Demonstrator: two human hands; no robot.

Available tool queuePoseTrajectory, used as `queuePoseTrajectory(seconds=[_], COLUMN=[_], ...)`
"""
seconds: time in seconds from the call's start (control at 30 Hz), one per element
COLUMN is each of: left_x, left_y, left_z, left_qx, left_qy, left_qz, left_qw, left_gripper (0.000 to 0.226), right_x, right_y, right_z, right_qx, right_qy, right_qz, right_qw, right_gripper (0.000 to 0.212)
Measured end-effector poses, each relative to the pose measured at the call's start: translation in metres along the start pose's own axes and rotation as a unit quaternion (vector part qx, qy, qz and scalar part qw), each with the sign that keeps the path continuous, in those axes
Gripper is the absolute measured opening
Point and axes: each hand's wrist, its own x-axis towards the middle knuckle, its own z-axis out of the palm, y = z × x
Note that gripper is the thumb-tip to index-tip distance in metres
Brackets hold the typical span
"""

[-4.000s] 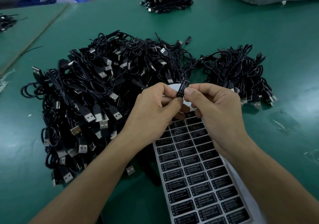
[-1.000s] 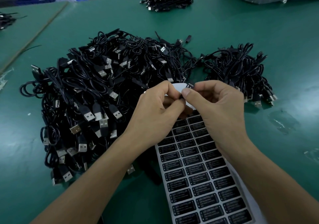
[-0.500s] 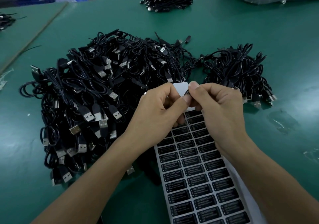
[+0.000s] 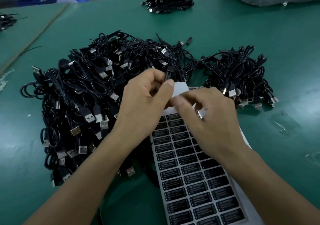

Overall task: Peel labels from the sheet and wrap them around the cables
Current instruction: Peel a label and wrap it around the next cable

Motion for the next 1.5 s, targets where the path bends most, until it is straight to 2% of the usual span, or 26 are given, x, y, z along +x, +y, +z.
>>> queuePoseTrajectory(seconds=[0.13,0.2,0.27,0.33,0.4,0.5,0.6,0.7,0.8,0.9,1.0,1.13,1.23,1.33,1.43,1.5], left_x=[-0.002,-0.004,-0.006,-0.006,-0.004,-0.002,-0.003,-0.002,0.000,0.001,0.002,0.004,0.006,0.009,0.010,0.010], left_y=[0.007,0.011,0.014,0.015,0.017,0.021,0.023,0.024,0.023,0.021,0.019,0.020,0.020,0.022,0.019,0.016], left_z=[0.006,0.010,0.012,0.010,0.006,0.002,0.001,0.001,0.000,-0.001,-0.003,-0.005,-0.007,-0.011,-0.016,-0.017], left_qx=[-0.104,-0.132,-0.156,-0.181,-0.220,-0.290,-0.346,-0.365,-0.364,-0.360,-0.368,-0.368,-0.332,-0.299,-0.168,-0.135], left_qy=[0.027,0.024,0.021,0.038,0.067,0.082,0.077,0.078,0.093,0.097,0.106,0.100,0.118,0.166,0.202,0.199], left_qz=[-0.039,-0.051,-0.052,-0.053,-0.064,-0.101,-0.115,-0.111,-0.122,-0.131,-0.140,-0.137,-0.143,-0.118,-0.069,-0.072], left_qw=[0.993,0.990,0.986,0.981,0.971,0.948,0.928,0.921,0.919,0.919,0.913,0.914,0.925,0.932,0.962,0.968], left_gripper=[0.020,0.021,0.020,0.023,0.025,0.036,0.049,0.053,0.057,0.058,0.056,0.060,0.063,0.047,0.029,0.026], right_x=[-0.007,-0.009,-0.009,-0.010,-0.012,-0.015,-0.014,-0.016,-0.017,-0.018,-0.018,-0.017,-0.014,-0.010,-0.009,-0.009], right_y=[-0.006,-0.008,-0.007,-0.008,-0.010,-0.014,-0.016,-0.020,-0.021,-0.018,-0.019,-0.017,-0.016,-0.015,-0.012,-0.011], right_z=[0.006,0.010,0.012,0.014,0.016,0.017,0.016,0.015,0.015,0.018,0.021,0.022,0.020,0.019,0.016,0.014], right_qx=[-0.082,-0.068,-0.018,0.000,0.006,-0.010,-0.029,0.012,0.047,0.042,0.096,0.191,0.273,0.309,0.276,0.283], right_qy=[-0.110,-0.148,-0.171,-0.167,-0.144,-0.123,-0.155,-0.180,-0.196,-0.210,-0.193,-0.159,-0.136,-0.117,-0.122,-0.127], right_qz=[-0.069,-0.079,-0.081,-0.096,-0.104,-0.063,-0.067,-0.105,-0.107,-0.098,-0.080,-0.017,0.052,0.090,0.066,0.062], right_qw=[0.988,0.983,0.982,0.981,0.984,0.990,0.985,0.978,0.974,0.972,0.973,0.968,0.951,0.940,0.951,0.949], right_gripper=[0.048,0.038,0.019,0.011,0.013,0.023,0.028,0.029,0.030,0.020,0.011,0.005,0.013,0.016,0.018,0.016])
